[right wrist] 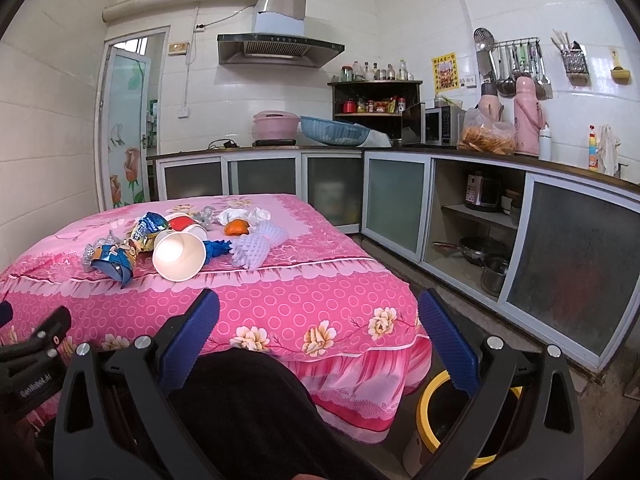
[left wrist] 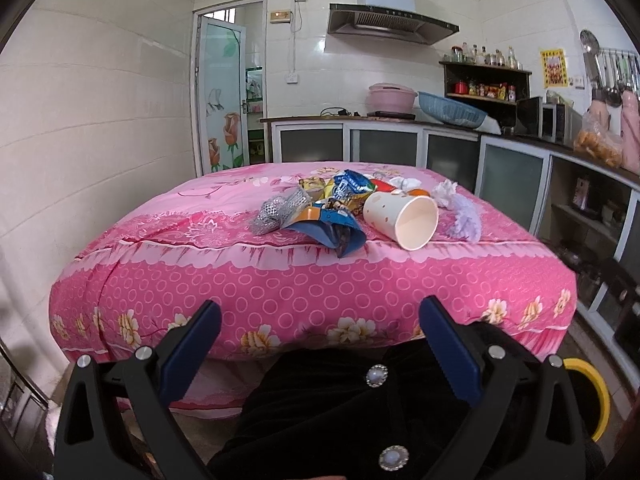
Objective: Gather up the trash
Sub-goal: 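Grasp the snack wrapper with the left tool while the right tool grasps the white mesh sleeve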
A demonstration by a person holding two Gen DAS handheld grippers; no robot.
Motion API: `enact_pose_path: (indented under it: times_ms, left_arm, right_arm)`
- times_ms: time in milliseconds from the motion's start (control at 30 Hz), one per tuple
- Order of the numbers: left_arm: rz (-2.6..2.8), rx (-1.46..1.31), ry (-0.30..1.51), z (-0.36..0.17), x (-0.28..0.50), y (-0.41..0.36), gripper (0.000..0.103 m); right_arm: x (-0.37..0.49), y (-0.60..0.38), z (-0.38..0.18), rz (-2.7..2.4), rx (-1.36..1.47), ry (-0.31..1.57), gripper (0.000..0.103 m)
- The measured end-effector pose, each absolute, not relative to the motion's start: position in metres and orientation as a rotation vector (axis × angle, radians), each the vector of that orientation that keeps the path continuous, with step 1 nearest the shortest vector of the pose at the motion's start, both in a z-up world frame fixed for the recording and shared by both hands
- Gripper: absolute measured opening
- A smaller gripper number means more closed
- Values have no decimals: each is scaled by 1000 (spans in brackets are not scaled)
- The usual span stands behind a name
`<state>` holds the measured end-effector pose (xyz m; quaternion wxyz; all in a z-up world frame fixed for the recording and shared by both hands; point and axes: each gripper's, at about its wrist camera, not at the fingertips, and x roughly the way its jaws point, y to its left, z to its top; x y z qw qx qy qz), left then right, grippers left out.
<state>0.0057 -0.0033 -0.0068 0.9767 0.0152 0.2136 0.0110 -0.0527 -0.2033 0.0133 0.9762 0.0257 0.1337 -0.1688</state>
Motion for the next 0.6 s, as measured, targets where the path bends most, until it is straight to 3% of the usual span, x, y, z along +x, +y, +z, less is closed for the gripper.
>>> enact_pose_path:
  times_ms: [300, 600]
  left_arm:
    - [-119, -24, 587, -17, 54, 25, 95]
    - [-154, 43, 575, 8, 105, 42, 95]
  right_arm:
    - [13, -225, 27, -214, -69, 411, 95]
    - [101, -232, 18, -61, -56, 554, 95]
